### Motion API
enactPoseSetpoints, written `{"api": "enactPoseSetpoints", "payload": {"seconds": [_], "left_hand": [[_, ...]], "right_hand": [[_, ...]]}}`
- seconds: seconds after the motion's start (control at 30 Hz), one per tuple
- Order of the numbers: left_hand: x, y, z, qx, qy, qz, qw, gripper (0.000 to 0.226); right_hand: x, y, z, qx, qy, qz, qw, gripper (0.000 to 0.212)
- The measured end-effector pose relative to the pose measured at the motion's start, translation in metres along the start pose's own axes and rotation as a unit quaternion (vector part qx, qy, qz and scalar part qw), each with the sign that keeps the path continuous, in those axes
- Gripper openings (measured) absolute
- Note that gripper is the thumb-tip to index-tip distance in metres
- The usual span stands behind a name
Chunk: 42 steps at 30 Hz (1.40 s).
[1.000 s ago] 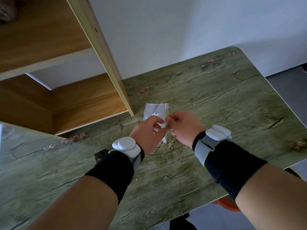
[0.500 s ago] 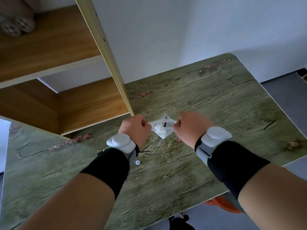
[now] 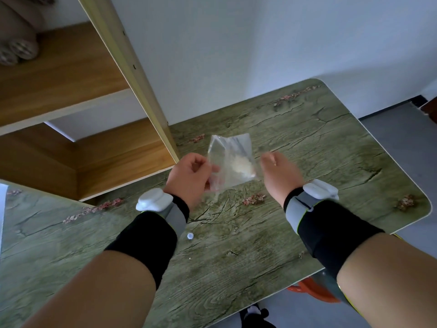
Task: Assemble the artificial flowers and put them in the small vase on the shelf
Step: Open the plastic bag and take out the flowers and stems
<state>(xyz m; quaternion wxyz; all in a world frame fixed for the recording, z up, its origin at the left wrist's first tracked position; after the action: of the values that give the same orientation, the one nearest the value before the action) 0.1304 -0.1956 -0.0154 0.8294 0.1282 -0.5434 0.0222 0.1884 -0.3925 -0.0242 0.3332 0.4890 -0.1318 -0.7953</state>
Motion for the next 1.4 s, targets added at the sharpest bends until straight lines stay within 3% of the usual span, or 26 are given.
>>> {"api": "enactPoseSetpoints", "payload": {"seconds": [0.13, 0.3, 0.47, 0.57, 0.73, 0.97, 1.07, 1.17, 1.23, 1.4], "left_hand": [[-0.006, 0.0, 0.0, -0.024, 0.054, 0.166, 0.984, 0.009], [-0.036, 0.011, -0.002, 0.002, 0.112, 0.085, 0.99, 0.004], [-0.07, 0.011, -0.003, -0.021, 0.186, 0.11, 0.976, 0.011], [-0.083, 0.019, -0.005, -0.02, 0.197, 0.068, 0.978, 0.013], [-0.06, 0.04, -0.012, 0.057, 0.09, -0.231, 0.967, 0.025], [-0.027, 0.026, -0.023, -0.045, -0.027, -0.235, 0.971, 0.054], [-0.022, 0.025, -0.026, -0.016, -0.049, -0.218, 0.975, 0.031], [-0.022, 0.03, -0.029, 0.014, -0.058, -0.182, 0.982, 0.006], [-0.025, 0.035, -0.029, 0.029, -0.049, -0.172, 0.983, 0.004], [-0.028, 0.042, -0.027, 0.046, -0.045, -0.165, 0.984, 0.003]], "right_hand": [[0.009, -0.007, -0.006, -0.033, -0.075, -0.224, 0.971, 0.031], [0.012, -0.005, -0.013, 0.027, -0.026, -0.246, 0.969, 0.02], [0.007, -0.007, -0.02, 0.061, 0.042, -0.097, 0.993, 0.017], [-0.003, -0.011, -0.018, 0.044, 0.093, -0.005, 0.995, 0.012], [-0.027, -0.026, -0.014, -0.026, 0.199, 0.122, 0.972, 0.008], [-0.05, -0.042, -0.011, -0.078, 0.264, 0.248, 0.929, 0.013], [-0.054, -0.044, -0.008, -0.084, 0.274, 0.27, 0.919, 0.018], [-0.052, -0.038, -0.01, -0.071, 0.248, 0.243, 0.935, 0.031], [-0.048, -0.035, -0.014, -0.07, 0.219, 0.273, 0.934, 0.036], [-0.043, -0.034, -0.016, -0.066, 0.198, 0.308, 0.928, 0.02]]}}
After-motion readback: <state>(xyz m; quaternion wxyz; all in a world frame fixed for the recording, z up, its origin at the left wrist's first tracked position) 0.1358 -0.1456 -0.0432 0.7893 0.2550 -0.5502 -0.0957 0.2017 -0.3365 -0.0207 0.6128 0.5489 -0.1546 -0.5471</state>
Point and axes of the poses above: each hand's wrist, its own z-axis away from the middle knuckle, its own y-axis out of the back of the hand, x = y × z, the point moved 3 cm from there along -z, towards the middle knuckle, and after that the axes turned 9 degrees about -x, right-handed, at the moved point
